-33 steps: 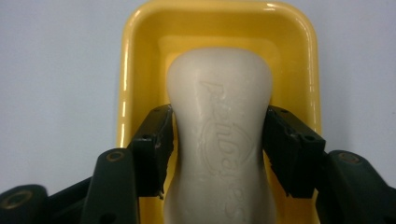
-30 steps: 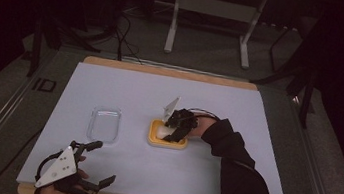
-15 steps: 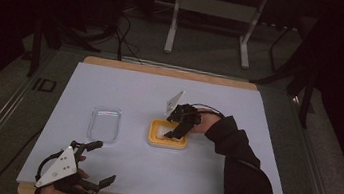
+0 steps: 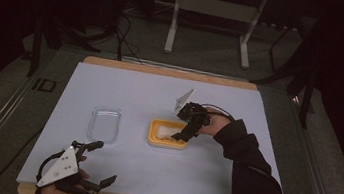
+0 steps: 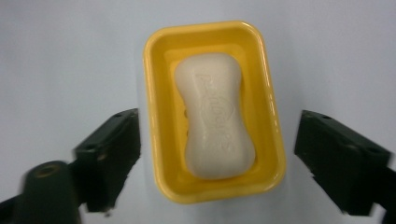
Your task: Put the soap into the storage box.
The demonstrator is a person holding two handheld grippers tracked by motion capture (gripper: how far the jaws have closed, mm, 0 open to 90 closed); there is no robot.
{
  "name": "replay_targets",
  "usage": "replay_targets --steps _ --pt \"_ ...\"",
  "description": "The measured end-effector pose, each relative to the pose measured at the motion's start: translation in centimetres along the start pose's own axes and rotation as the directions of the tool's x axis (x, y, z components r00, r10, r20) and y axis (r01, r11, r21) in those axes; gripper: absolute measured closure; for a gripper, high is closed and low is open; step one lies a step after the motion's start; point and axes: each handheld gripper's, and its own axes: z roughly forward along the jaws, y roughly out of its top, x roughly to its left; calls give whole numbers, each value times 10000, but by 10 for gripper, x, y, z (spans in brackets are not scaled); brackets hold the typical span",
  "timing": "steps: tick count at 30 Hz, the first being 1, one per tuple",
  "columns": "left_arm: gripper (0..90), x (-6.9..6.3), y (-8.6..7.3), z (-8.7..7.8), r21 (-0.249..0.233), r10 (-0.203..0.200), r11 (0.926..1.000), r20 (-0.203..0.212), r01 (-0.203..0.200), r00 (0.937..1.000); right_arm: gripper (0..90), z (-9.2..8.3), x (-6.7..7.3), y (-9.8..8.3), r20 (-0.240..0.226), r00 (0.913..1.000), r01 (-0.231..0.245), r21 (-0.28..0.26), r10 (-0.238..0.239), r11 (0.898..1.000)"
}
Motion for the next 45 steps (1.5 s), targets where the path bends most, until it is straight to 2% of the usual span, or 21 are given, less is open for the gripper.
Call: replay_targets --steps 3,8,12,15,16,18,20,22,24,29,33,37,39,40,41,42,45 --pt "11 0 0 0 10 -20 10000 -7 20 10000 135 -4 0 -3 256 9994 -246 115 243 9996" --pt "11 0 0 0 -5 -27 10000 -26 27 10000 134 -8 3 -9 736 9951 -663 -2 661 9978" --pt "11 0 0 0 31 -35 10000 4 35 10000 136 -10 8 -16 1291 9864 -1022 -43 1019 9948" --pt "11 0 0 0 13 -46 10000 -24 46 10000 135 -13 10 -23 1275 9802 -1484 -330 1515 9884" --pt "11 0 0 0 13 -46 10000 -24 46 10000 135 -13 10 -23 1275 9802 -1484 -330 1515 9884" --pt "12 0 -1 0 16 -57 10000 -31 57 10000 133 -13 14 -28 1294 9735 -1838 -469 1884 9818" --pt "11 0 -1 0 49 -54 10000 -23 54 10000 133 -13 17 -32 1237 9718 -1958 -502 2006 9794" --pt "11 0 -1 1 76 -57 10000 -5 57 10000 133 -13 20 -35 1422 9675 -2035 -529 2090 9777" --pt "11 0 -1 1 84 -57 9999 -9 57 10000 133 -15 23 -38 1420 9646 -2153 -639 2224 9745" --pt "11 0 -1 1 90 -65 9999 -27 65 10000 133 -24 27 -50 1575 9457 -2678 -1194 2845 9561" --pt "11 -1 -1 1 128 -45 9999 -19 45 10000 134 -30 35 -62 1700 9341 -2881 -1608 3140 9440" --pt "11 -1 -1 1 128 -41 9999 -18 41 10000 133 -31 40 -68 1848 9296 -2875 -1771 3187 9413" --pt "11 -1 -1 1 125 -24 9999 -29 24 10000 132 -32 44 -73 2194 9182 -2904 -1941 3300 9370" --pt "11 -1 -1 1 124 -45 9999 -13 45 10000 130 -32 49 -80 2309 9000 -3140 -2446 3696 9174" --pt "11 -1 -1 1 124 -45 9999 -13 45 10000 130 -32 49 -80 2309 9000 -3140 -2446 3696 9174" --pt "11 -1 -1 1 120 -40 9999 -3 40 10000 131 -31 52 -86 2336 8885 -3323 -2663 3950 9048" --pt "11 -1 -1 1 147 -9 9999 19 8 10000 131 -31 54 -90 2318 8837 -3439 -2677 4066 9000"
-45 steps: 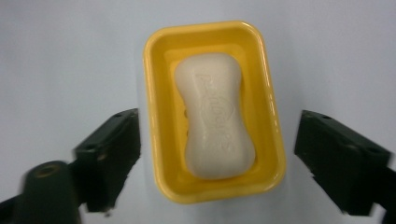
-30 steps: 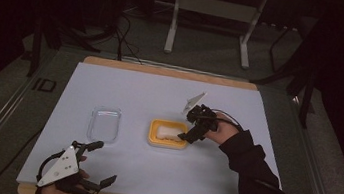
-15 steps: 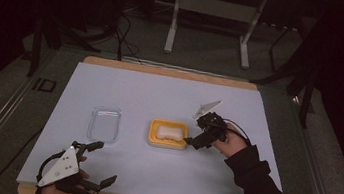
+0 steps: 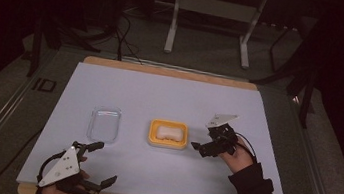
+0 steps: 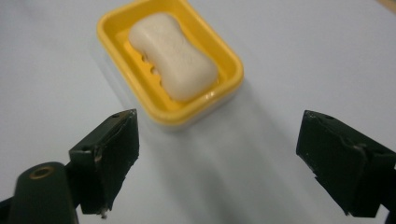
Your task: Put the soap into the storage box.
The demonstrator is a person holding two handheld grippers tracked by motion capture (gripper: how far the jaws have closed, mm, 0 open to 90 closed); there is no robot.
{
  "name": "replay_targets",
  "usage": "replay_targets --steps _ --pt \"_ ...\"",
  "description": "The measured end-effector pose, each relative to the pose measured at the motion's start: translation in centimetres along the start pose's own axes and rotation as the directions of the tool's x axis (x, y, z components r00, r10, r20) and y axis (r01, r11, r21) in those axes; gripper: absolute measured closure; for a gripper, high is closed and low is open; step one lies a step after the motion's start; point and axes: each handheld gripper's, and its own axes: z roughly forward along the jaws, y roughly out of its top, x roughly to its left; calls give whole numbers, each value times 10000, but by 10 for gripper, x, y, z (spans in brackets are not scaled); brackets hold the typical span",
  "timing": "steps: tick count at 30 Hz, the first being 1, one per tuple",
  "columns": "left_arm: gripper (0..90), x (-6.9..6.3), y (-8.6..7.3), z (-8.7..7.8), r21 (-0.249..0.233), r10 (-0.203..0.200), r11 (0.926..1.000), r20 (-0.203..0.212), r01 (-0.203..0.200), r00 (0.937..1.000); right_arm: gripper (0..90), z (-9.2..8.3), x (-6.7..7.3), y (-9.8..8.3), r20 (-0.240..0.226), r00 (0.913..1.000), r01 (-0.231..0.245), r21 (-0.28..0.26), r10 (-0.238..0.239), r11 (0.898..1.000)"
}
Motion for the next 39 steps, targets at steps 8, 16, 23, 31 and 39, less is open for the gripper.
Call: replay_targets --steps 8,16,23,31,39 --pt "11 0 0 0 -53 20 10000 -23 -21 10000 133 -4 6 -17 -20 9993 -381 -40 381 9993" --pt "11 -1 0 0 42 25 10000 34 -25 10000 136 -12 15 -30 99 9982 -590 -302 593 9978" --pt "12 -1 0 1 101 28 9999 51 -28 10000 137 -20 18 -43 452 9947 -877 -852 918 9925" --pt "11 -2 0 1 138 26 9999 152 -28 9999 138 -20 20 -60 615 9915 -1107 -693 1149 9914" --pt "11 -3 1 1 58 27 10000 156 -27 9999 138 -27 23 -68 811 9897 -1093 -994 1176 9890"
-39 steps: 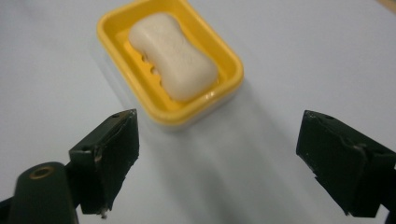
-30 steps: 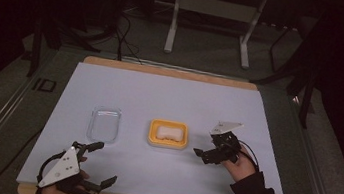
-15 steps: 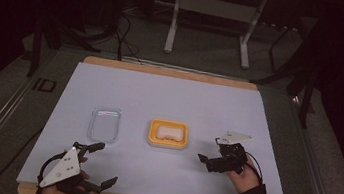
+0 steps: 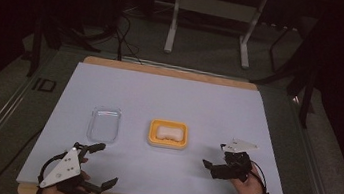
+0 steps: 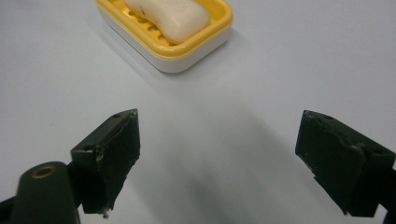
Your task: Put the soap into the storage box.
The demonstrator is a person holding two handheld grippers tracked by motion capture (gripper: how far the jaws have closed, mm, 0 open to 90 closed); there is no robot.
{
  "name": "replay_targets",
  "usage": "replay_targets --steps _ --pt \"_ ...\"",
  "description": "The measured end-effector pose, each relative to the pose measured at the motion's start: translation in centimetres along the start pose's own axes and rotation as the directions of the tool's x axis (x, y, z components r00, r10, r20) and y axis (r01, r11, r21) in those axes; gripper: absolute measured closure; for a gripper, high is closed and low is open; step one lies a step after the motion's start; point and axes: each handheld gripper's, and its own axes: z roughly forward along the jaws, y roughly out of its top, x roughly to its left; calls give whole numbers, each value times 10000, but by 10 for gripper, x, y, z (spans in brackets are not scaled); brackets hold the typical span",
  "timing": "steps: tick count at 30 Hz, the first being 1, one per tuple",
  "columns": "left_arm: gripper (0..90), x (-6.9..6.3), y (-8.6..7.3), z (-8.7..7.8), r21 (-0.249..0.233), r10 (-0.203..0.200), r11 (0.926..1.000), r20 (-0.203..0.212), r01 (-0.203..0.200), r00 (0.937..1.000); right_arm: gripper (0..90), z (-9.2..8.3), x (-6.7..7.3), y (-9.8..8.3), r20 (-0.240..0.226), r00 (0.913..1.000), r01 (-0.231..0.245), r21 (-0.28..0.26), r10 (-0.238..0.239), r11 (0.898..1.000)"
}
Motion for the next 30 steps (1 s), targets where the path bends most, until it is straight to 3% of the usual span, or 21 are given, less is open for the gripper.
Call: replay_targets --steps 8,19,30 --pt "11 -1 0 1 71 1 10000 9 -1 10000 138 -2 -3 -1 198 9997 -159 -206 163 9997" --pt "11 -1 -1 1 153 -15 9999 49 14 10000 138 1 0 -1 59 10000 71 -268 -69 9996" --pt "11 -1 -1 1 135 -45 9999 54 44 10000 139 3 -2 -2 -26 10000 -32 -241 31 9997"
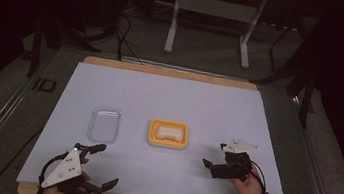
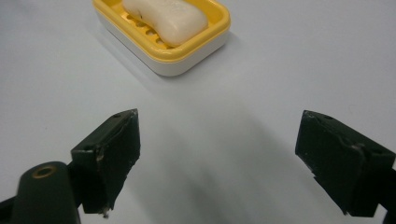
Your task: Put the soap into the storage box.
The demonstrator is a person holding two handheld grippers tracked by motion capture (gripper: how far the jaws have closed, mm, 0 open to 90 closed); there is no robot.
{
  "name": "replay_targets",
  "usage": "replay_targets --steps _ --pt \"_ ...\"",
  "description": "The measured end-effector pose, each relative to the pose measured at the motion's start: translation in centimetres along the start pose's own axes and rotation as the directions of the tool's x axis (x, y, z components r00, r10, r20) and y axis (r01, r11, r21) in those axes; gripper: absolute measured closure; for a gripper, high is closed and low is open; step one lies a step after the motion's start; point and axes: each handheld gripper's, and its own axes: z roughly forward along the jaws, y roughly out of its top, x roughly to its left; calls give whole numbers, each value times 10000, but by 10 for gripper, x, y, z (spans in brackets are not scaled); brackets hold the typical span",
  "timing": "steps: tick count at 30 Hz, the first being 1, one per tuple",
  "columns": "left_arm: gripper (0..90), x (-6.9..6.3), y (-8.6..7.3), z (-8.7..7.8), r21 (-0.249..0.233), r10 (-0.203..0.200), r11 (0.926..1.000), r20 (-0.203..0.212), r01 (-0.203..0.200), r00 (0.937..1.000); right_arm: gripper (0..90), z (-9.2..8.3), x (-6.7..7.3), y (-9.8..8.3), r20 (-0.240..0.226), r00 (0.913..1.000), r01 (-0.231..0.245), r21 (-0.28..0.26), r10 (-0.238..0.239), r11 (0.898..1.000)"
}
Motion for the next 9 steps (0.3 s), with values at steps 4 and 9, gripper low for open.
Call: replay_targets --steps 4,9 --pt "11 0 0 0 10 -6 10000 -7 6 10000 139 1 0 0 -14 10000 18 27 -18 10000" --pt "11 0 0 0 28 17 10000 -10 -17 10000 139 0 0 0 -40 10000 2 -26 -2 10000"
